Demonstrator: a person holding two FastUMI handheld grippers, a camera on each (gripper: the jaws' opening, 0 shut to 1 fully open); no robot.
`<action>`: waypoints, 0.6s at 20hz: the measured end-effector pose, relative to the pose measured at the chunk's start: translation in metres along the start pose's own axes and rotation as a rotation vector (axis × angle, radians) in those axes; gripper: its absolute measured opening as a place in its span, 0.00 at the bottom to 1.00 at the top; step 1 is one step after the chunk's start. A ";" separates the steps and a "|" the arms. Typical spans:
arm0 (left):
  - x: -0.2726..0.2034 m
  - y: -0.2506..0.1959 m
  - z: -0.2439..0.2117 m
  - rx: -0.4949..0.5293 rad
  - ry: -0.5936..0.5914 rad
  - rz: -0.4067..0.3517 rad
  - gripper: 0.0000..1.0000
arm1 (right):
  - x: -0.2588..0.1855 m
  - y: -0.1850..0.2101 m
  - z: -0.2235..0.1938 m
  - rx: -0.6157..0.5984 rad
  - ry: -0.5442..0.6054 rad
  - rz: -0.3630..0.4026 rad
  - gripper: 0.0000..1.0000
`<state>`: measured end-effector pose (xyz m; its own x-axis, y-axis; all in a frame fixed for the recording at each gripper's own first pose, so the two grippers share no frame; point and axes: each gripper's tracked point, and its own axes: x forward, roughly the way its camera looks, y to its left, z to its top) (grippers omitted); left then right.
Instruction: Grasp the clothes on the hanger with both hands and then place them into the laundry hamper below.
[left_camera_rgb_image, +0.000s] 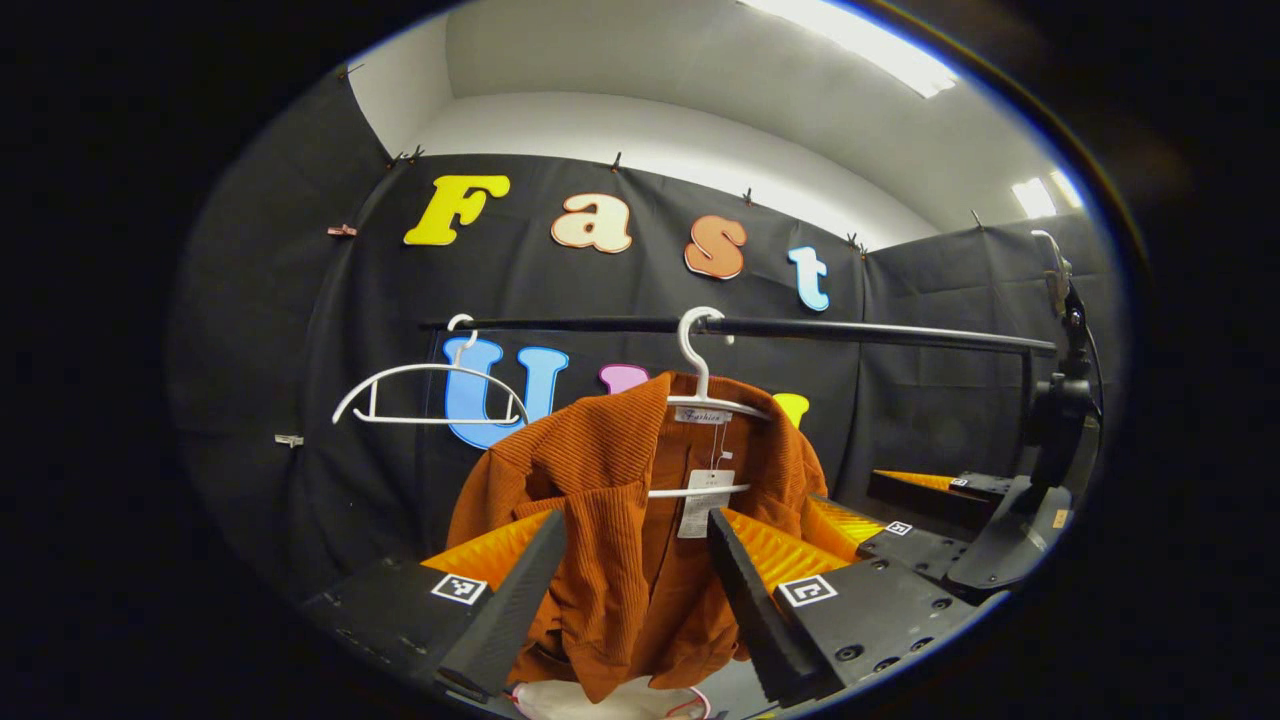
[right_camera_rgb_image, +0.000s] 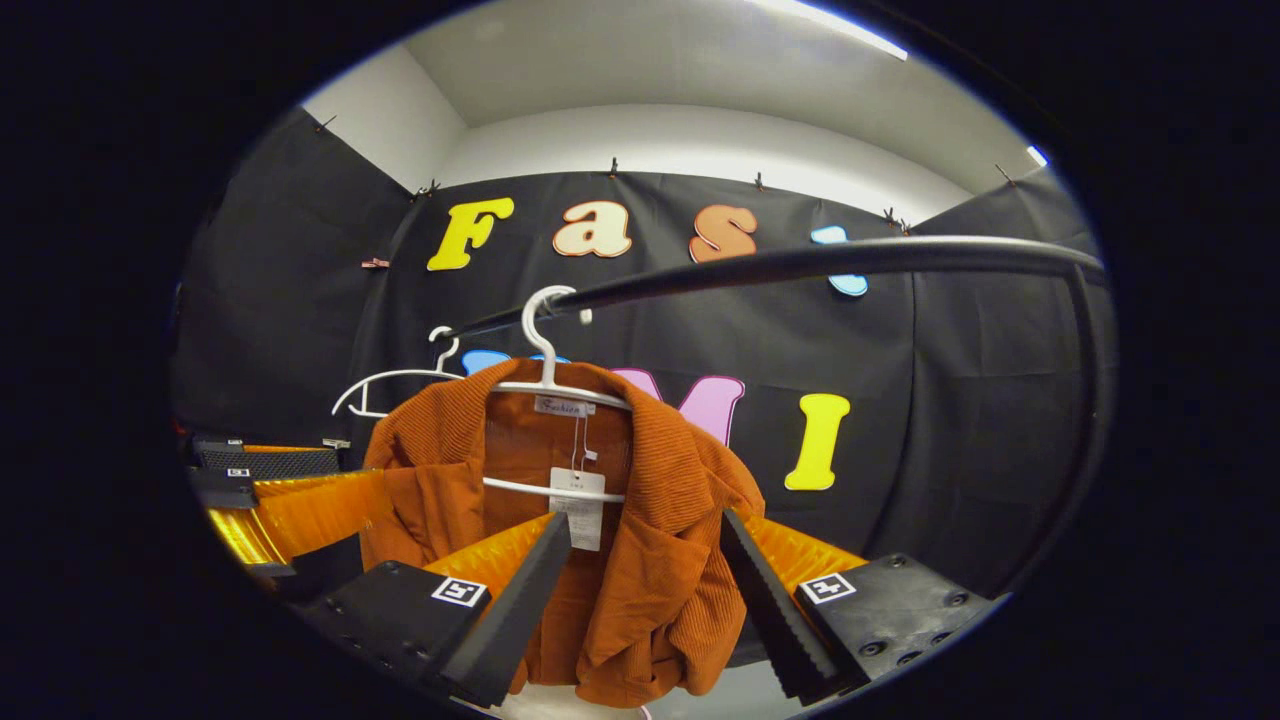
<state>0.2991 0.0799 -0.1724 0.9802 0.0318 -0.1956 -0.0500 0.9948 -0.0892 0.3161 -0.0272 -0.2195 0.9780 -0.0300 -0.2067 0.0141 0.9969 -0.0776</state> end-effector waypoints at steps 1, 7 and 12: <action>0.008 0.000 -0.005 0.001 0.012 0.007 0.90 | 0.007 -0.002 -0.009 0.007 0.019 0.001 0.97; 0.044 0.009 -0.036 0.019 0.059 0.097 0.90 | 0.044 -0.004 -0.052 0.087 0.119 0.010 0.98; 0.062 0.023 -0.055 0.019 0.083 0.182 0.90 | 0.064 0.008 -0.076 0.102 0.178 0.053 0.98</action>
<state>0.3480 0.0996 -0.2406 0.9359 0.2042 -0.2871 -0.2208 0.9749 -0.0266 0.3633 -0.0265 -0.3080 0.9258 0.0188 -0.3775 -0.0062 0.9994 0.0347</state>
